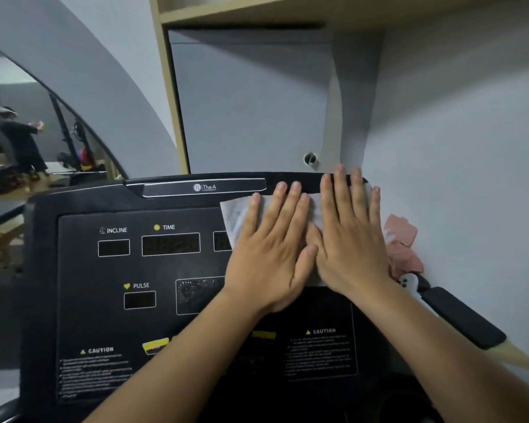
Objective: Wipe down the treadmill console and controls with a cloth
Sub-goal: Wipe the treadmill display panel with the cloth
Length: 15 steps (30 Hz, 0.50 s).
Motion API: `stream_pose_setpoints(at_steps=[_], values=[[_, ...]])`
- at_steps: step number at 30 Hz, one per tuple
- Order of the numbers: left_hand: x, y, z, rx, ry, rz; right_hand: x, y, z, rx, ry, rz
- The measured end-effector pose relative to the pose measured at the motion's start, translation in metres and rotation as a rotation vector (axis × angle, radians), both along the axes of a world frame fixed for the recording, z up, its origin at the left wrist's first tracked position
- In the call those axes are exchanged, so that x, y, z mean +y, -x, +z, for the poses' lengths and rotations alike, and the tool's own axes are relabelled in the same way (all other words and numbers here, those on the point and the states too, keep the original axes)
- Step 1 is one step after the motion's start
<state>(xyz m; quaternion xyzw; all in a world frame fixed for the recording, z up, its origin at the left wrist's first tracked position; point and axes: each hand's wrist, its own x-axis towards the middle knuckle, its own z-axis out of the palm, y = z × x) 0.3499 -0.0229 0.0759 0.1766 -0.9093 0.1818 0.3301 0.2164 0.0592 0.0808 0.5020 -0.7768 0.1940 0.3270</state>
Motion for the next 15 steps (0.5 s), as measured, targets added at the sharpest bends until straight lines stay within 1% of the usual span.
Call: stream_pose_setpoints(at_steps=[3, 7, 10, 13, 15], values=[[-0.015, -0.002, 0.016, 0.014, 0.046, 0.013, -0.007, 0.005, 0.014, -0.023, 0.020, 0.030], [-0.036, -0.008, 0.035, 0.020, 0.077, 0.009, -0.028, -0.006, 0.033, -0.034, 0.067, -0.042], [-0.051, -0.021, 0.039, 0.002, 0.126, -0.001, -0.040, -0.023, 0.030, -0.051, 0.087, -0.059], [-0.057, -0.033, 0.041, -0.023, 0.148, -0.002, -0.040, -0.032, 0.032, -0.030, 0.093, -0.006], [-0.057, -0.033, 0.041, -0.041, 0.155, 0.003, -0.037, -0.026, 0.036, 0.035, 0.061, 0.075]])
